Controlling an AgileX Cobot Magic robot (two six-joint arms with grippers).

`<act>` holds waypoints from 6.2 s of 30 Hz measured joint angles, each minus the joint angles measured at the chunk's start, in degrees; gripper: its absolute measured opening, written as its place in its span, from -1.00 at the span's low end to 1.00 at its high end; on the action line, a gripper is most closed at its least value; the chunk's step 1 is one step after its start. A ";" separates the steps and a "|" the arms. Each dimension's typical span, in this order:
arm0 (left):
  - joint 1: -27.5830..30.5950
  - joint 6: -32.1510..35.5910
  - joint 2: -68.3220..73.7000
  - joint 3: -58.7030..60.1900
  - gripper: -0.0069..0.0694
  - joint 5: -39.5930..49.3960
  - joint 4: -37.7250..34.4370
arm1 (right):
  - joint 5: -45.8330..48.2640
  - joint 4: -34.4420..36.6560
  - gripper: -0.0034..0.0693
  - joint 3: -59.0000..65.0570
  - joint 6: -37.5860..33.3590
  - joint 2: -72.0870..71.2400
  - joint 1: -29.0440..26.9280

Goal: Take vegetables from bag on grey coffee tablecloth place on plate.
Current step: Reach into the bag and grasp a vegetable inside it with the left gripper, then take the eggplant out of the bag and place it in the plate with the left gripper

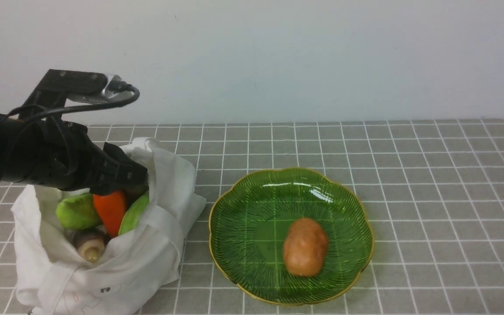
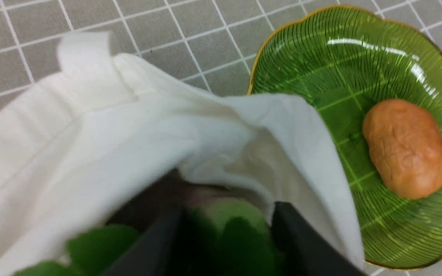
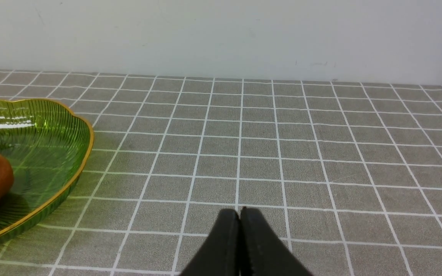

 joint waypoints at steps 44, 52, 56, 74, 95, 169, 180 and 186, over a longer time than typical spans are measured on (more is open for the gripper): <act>0.12 -4.11 -9.05 -0.12 -0.28 3.55 9.99 | 0.00 0.00 -0.95 0.00 0.00 0.00 0.00; 0.12 -5.37 -7.95 -0.12 0.04 1.55 9.95 | 0.00 0.00 -0.95 0.00 0.00 0.00 0.00; 0.12 -6.48 -7.67 -0.12 0.38 1.16 9.95 | 0.00 0.00 -0.95 0.00 0.00 0.00 0.00; 0.12 -7.11 -10.15 -9.16 0.56 8.97 5.37 | 0.00 0.00 -0.95 0.00 0.00 0.00 0.00; 0.12 -12.27 1.41 -9.16 0.46 12.68 16.54 | 0.00 0.02 -0.95 0.00 0.00 0.00 0.00; -24.98 -3.08 0.43 -2.73 -0.30 -8.01 -2.24 | 0.00 0.02 -0.95 0.00 0.05 0.00 0.00; -25.88 -1.31 15.42 -6.43 0.21 -13.02 -2.30 | 0.00 0.02 -0.95 0.00 0.05 0.00 0.00; -25.93 -1.17 15.84 -6.66 0.67 -11.31 -2.24 | 0.00 0.02 -0.95 0.00 0.05 0.00 0.00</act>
